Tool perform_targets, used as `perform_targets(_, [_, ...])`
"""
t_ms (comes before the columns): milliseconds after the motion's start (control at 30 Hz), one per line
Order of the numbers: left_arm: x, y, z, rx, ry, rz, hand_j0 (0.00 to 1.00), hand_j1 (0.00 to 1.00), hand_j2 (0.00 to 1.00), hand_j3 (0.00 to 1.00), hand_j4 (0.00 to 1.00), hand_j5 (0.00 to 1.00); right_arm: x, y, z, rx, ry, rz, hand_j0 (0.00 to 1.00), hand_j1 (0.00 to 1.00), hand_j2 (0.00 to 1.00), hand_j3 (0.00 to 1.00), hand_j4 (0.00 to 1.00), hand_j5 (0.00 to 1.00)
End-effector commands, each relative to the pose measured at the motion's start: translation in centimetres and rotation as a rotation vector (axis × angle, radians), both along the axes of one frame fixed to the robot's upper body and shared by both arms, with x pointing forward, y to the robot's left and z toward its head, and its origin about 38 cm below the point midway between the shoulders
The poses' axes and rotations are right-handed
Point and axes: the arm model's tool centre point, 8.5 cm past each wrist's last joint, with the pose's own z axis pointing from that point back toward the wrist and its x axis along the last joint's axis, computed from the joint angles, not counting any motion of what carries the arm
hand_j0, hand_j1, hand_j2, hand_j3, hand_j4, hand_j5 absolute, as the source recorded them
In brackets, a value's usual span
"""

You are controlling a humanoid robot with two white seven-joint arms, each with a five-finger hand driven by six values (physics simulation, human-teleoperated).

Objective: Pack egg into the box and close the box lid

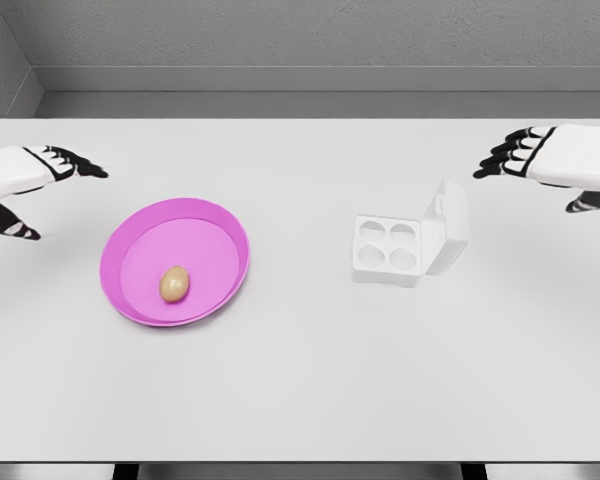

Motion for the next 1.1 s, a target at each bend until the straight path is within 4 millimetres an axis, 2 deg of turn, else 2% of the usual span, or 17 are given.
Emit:
perform_targets(0, [-0.1, 0.2, 0.1, 0.005, 0.008, 0.003, 1.00, 1.00, 1.00, 1.00, 1.00, 1.00, 0.0, 0.1, 0.1, 0.005, 0.001, 0.002, 1.00, 1.00, 1.00, 1.00, 1.00, 1.00])
perform_targets(67, [-0.2, 0.3, -0.4, 0.015, 0.021, 0.004, 1.00, 1.00, 1.00, 1.00, 1.00, 1.00, -0.1, 0.0, 0.1, 0.010, 0.003, 0.000, 1.00, 1.00, 1.00, 1.00, 1.00, 1.00])
perform_targets(167, [-0.4, -1.0, -2.3, 0.128, 0.138, -0.055, 1.00, 1.00, 1.00, 1.00, 1.00, 1.00, -0.5, -2.1, 0.9, -0.025, 0.001, -0.047, 1.00, 1.00, 1.00, 1.00, 1.00, 1.00])
perform_targets(200, [0.0, 0.5, -2.4, 0.143, 0.157, -0.014, 1.00, 1.00, 1.00, 1.00, 1.00, 1.00, -0.6, -2.4, 0.8, -0.029, 0.005, -0.054, 1.00, 1.00, 1.00, 1.00, 1.00, 1.00])
perform_targets(233, [0.4, 0.6, -2.1, 0.155, 0.157, -0.010, 1.00, 1.00, 1.00, 1.00, 1.00, 1.00, -0.7, -3.0, 0.7, -0.037, 0.013, -0.071, 1.00, 1.00, 1.00, 1.00, 1.00, 1.00])
perform_targets(267, [0.4, -3.2, -1.6, 0.149, 0.129, -0.116, 1.00, 1.00, 1.00, 1.00, 1.00, 1.00, -0.5, -4.0, 0.0, -0.035, 0.033, -0.103, 1.00, 1.00, 1.00, 1.00, 1.00, 1.00])
perform_targets(333, [-1.2, -9.2, 0.5, 0.154, 0.062, -0.309, 1.00, 1.00, 1.00, 1.00, 1.00, 1.00, -0.4, -4.2, -0.2, -0.033, 0.039, -0.111, 1.00, 1.00, 1.00, 1.00, 1.00, 1.00])
perform_targets(400, [-1.7, -11.7, 0.5, 0.127, 0.046, -0.379, 1.00, 1.00, 1.00, 1.00, 1.00, 1.00, -0.4, -4.0, -0.6, -0.028, 0.046, -0.105, 1.00, 1.00, 1.00, 1.00, 1.00, 1.00])
perform_targets(433, [-1.7, -11.9, 0.6, 0.126, 0.045, -0.383, 1.00, 1.00, 1.00, 1.00, 1.00, 1.00, -0.8, -4.1, -2.1, -0.031, 0.083, -0.108, 1.00, 1.00, 1.00, 1.00, 1.00, 1.00])
perform_targets(500, [-1.5, -12.6, 0.3, 0.120, 0.040, -0.396, 1.00, 1.00, 1.00, 1.00, 1.00, 1.00, -1.5, -4.4, -3.7, -0.040, 0.126, -0.113, 1.00, 1.00, 1.00, 1.00, 1.00, 1.00])
perform_targets(600, [-1.4, -12.7, -0.2, 0.136, 0.043, -0.394, 1.00, 1.00, 1.00, 1.00, 1.00, 1.00, -2.4, -4.8, -6.1, -0.049, 0.188, -0.122, 1.00, 1.00, 1.00, 1.00, 1.00, 1.00])
perform_targets(667, [-1.7, -13.0, -1.3, 0.144, 0.069, -0.407, 1.00, 1.00, 1.00, 1.00, 1.00, 1.00, -2.3, -4.6, -6.4, -0.048, 0.188, -0.120, 1.00, 1.00, 1.00, 1.00, 1.00, 1.00])
perform_targets(700, [-1.0, -12.3, -2.1, 0.146, 0.086, -0.373, 1.00, 1.00, 1.00, 1.00, 1.00, 1.00, -2.3, -4.7, -6.3, -0.049, 0.186, -0.120, 1.00, 1.00, 1.00, 1.00, 1.00, 1.00])
perform_targets(733, [-0.6, -12.5, -2.5, 0.140, 0.090, -0.368, 1.00, 1.00, 1.00, 1.00, 1.00, 1.00, -2.3, -4.8, -6.3, -0.050, 0.185, -0.124, 1.00, 1.00, 1.00, 1.00, 1.00, 1.00])
perform_targets(867, [-0.8, -12.6, -2.8, 0.137, 0.096, -0.372, 1.00, 1.00, 1.00, 1.00, 1.00, 1.00, -2.2, -5.1, -5.8, -0.062, 0.174, -0.129, 1.00, 1.00, 1.00, 1.00, 1.00, 1.00])
perform_targets(900, [-1.1, -12.2, -3.8, 0.134, 0.123, -0.361, 1.00, 1.00, 1.00, 1.00, 1.00, 1.00, -2.2, -5.0, -5.6, -0.064, 0.169, -0.127, 1.00, 1.00, 1.00, 1.00, 1.00, 1.00])
perform_targets(1067, [-1.2, -12.1, -3.7, 0.110, 0.108, -0.351, 1.00, 1.00, 1.00, 1.00, 1.00, 1.00, -2.3, -5.2, -5.5, -0.063, 0.165, -0.133, 1.00, 1.00, 1.00, 1.00, 1.00, 1.00])
